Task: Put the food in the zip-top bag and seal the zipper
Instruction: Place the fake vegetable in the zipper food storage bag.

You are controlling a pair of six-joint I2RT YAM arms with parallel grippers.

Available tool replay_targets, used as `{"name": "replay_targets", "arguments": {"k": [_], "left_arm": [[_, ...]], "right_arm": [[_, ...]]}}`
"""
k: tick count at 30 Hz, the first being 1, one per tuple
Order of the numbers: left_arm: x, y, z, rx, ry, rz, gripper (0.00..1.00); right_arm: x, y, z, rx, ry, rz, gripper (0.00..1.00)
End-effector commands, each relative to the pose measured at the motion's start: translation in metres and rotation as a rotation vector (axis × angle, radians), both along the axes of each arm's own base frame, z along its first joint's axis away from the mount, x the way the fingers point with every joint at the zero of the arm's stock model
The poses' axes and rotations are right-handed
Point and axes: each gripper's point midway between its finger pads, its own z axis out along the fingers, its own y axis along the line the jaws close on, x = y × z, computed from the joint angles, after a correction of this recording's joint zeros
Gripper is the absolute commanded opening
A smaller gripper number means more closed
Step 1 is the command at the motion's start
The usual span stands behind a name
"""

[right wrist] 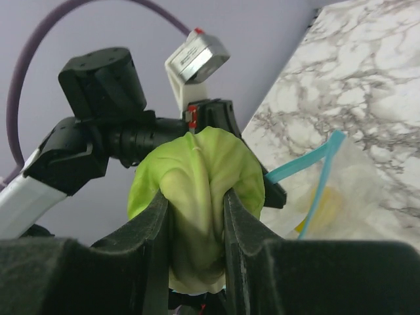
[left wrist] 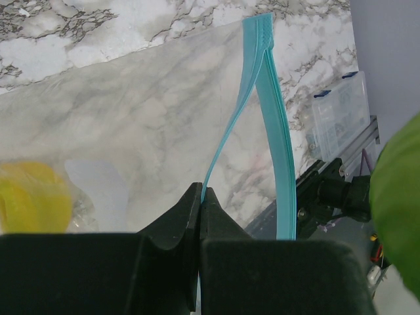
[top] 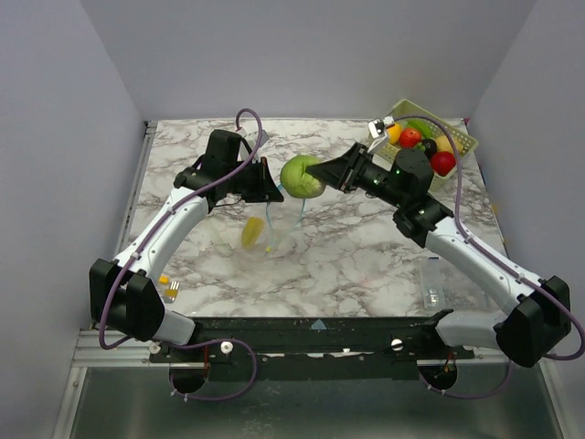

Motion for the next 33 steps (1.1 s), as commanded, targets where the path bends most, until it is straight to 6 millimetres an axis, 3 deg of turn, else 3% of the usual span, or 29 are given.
{"name": "replay_targets", "arguments": {"k": [1, 4, 7, 11, 15, 18, 22, 25, 28, 31, 33], "left_arm": [[0.002, -0.003, 0.01, -0.022, -0.029, -0.011, 0.0], [0.002, -0.002, 0.011, -0.019, -0.036, -0.007, 0.0], [0.003, 0.001, 0.013, -0.012, -0.049, 0.008, 0.0], [0.003, 0.003, 0.019, -0.018, -0.078, 0.027, 0.0], [0.001, 0.004, 0.025, -0.036, -0.099, 0.033, 0.0], [0.001, 0.004, 0.027, -0.042, -0.106, 0.035, 0.0], [0.001, 0.007, 0.03, -0.034, -0.127, 0.055, 0.0], [0.004, 0.015, 0.035, -0.015, -0.166, 0.096, 0.0], [0.006, 0.022, 0.039, -0.001, -0.195, 0.134, 0.0], [0.008, 0.024, 0.038, 0.002, -0.188, 0.148, 0.0], [0.007, 0.022, 0.036, -0.005, -0.173, 0.138, 0.0]], "right_arm": [[-0.015, 0.019, -0.018, 0.023, 0.015, 0.016, 0.01], [-0.012, 0.022, -0.04, 0.0, 0.056, -0.003, 0.01], [-0.006, 0.011, -0.062, -0.059, 0.1, -0.112, 0.01], [0.001, -0.003, -0.088, -0.178, 0.164, -0.263, 0.01], [0.0, -0.001, -0.106, -0.351, 0.185, -0.377, 0.01], [0.0, 0.012, -0.112, -0.445, 0.178, -0.406, 0.04], [0.006, 0.007, -0.115, -0.585, 0.134, -0.494, 0.12], [0.006, 0.002, -0.114, -0.647, 0.106, -0.534, 0.13], [0.001, 0.007, -0.121, -0.674, 0.104, -0.493, 0.16], [-0.014, 0.023, -0.132, -0.719, 0.086, -0.44, 0.25], [-0.02, 0.041, -0.136, -0.689, 0.082, -0.361, 0.38]]}}
